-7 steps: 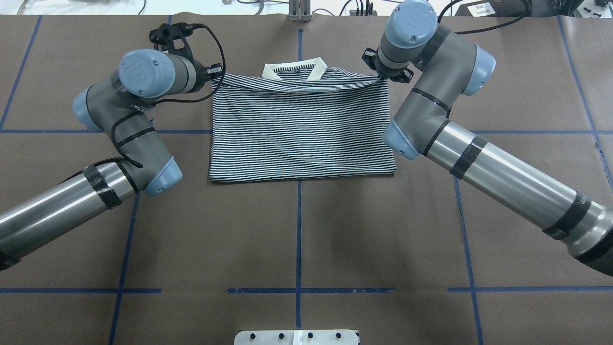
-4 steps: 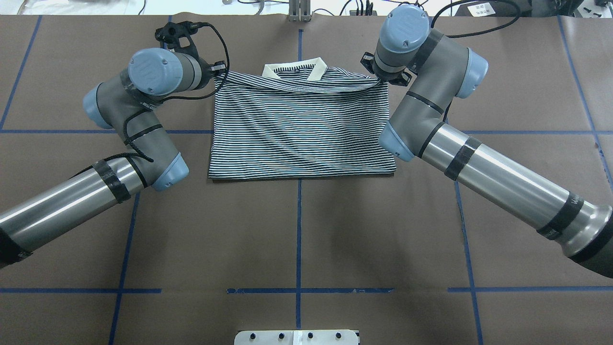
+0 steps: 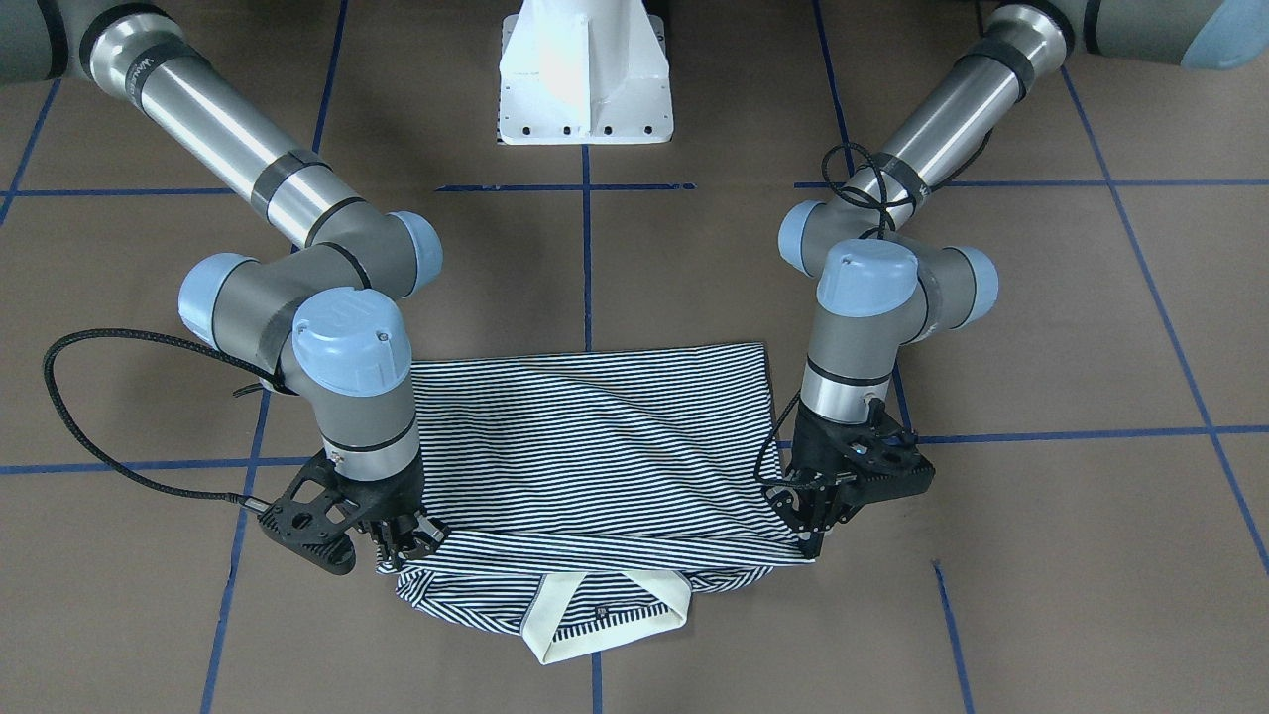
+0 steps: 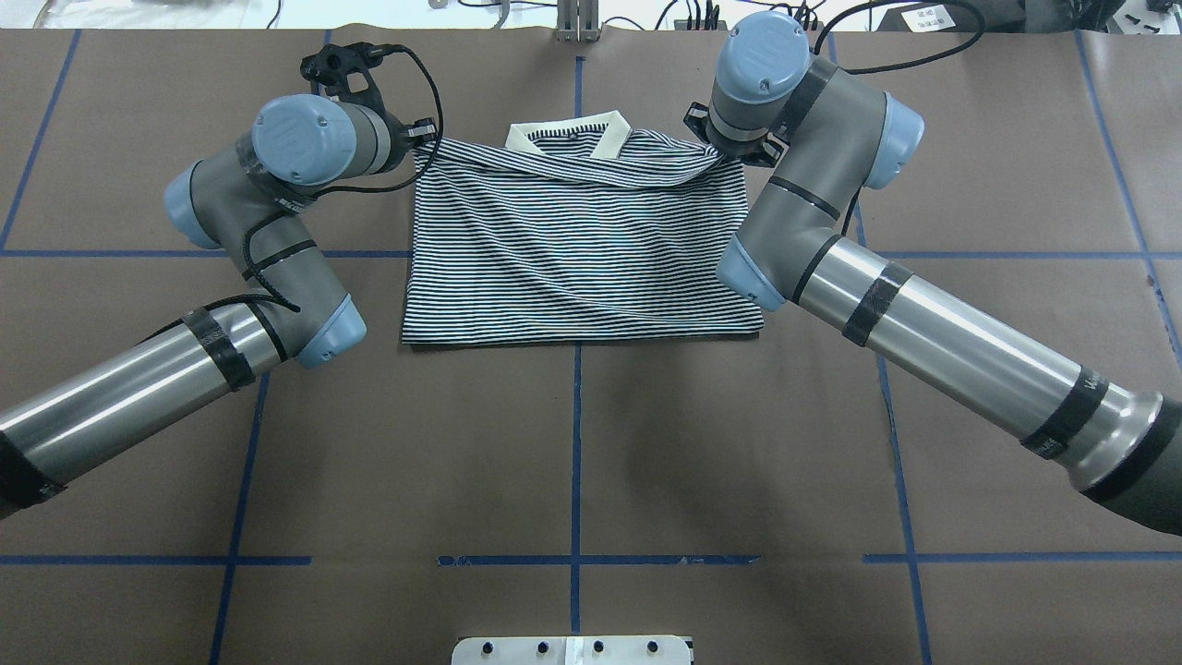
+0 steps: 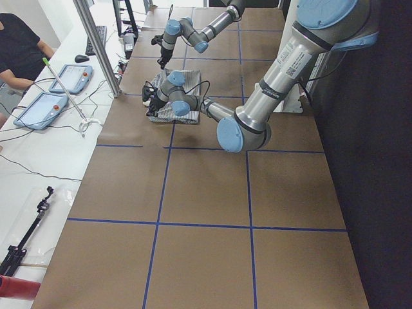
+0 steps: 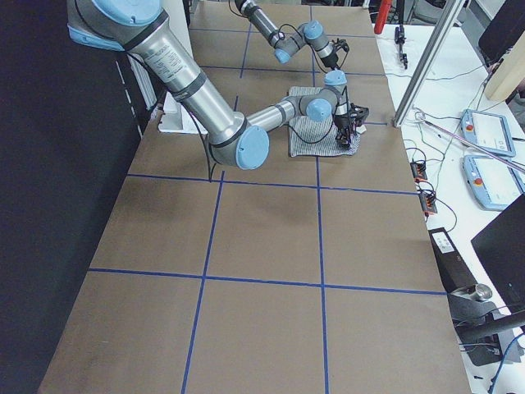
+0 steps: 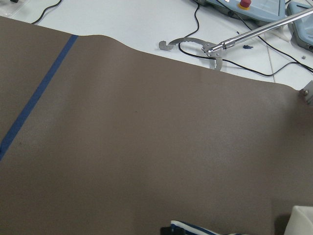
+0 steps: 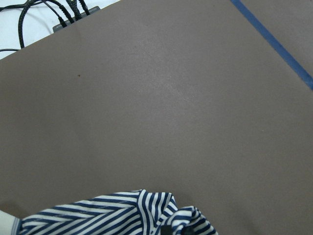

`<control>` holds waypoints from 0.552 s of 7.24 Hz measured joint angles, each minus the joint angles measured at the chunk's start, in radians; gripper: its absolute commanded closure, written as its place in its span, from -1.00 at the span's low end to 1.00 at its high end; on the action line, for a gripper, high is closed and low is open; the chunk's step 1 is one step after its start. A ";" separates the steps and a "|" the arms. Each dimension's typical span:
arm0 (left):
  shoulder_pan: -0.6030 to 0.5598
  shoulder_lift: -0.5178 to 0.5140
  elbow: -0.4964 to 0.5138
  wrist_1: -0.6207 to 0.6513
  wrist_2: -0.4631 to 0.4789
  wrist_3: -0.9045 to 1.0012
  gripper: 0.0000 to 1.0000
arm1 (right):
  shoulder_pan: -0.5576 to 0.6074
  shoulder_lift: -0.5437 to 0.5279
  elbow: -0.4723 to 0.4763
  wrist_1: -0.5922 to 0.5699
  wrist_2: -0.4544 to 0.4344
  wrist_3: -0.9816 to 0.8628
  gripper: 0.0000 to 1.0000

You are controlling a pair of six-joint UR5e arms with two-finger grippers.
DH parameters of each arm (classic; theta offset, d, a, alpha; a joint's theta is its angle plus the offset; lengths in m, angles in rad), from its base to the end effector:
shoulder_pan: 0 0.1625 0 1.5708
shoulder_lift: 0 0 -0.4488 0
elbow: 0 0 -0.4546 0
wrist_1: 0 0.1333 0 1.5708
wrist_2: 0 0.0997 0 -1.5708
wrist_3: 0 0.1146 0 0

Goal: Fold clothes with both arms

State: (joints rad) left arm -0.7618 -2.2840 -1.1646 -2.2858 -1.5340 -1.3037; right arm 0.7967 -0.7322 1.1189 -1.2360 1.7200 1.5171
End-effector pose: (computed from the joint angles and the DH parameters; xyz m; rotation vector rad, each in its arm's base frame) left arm 0.5395 -0.7046 0.3392 0.5375 0.8821 -0.4693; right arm -0.5492 -0.7281 0.3103 0.1703 -0.7285 0.6550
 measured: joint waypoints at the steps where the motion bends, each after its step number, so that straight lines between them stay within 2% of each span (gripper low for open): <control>1: 0.000 0.003 -0.003 -0.009 0.000 -0.001 0.65 | -0.001 0.001 0.004 0.001 -0.001 0.000 -0.07; 3: -0.001 0.036 -0.008 -0.089 -0.003 -0.001 0.65 | 0.000 0.001 0.023 0.001 -0.001 0.003 -0.16; 4: -0.002 0.050 -0.017 -0.122 -0.006 0.000 0.65 | -0.003 -0.017 0.068 0.001 0.002 0.008 -0.17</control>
State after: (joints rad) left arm -0.7639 -2.2342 -1.1819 -2.4077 -1.5403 -1.3040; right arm 0.7935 -0.7493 1.1872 -1.2352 1.7219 1.5253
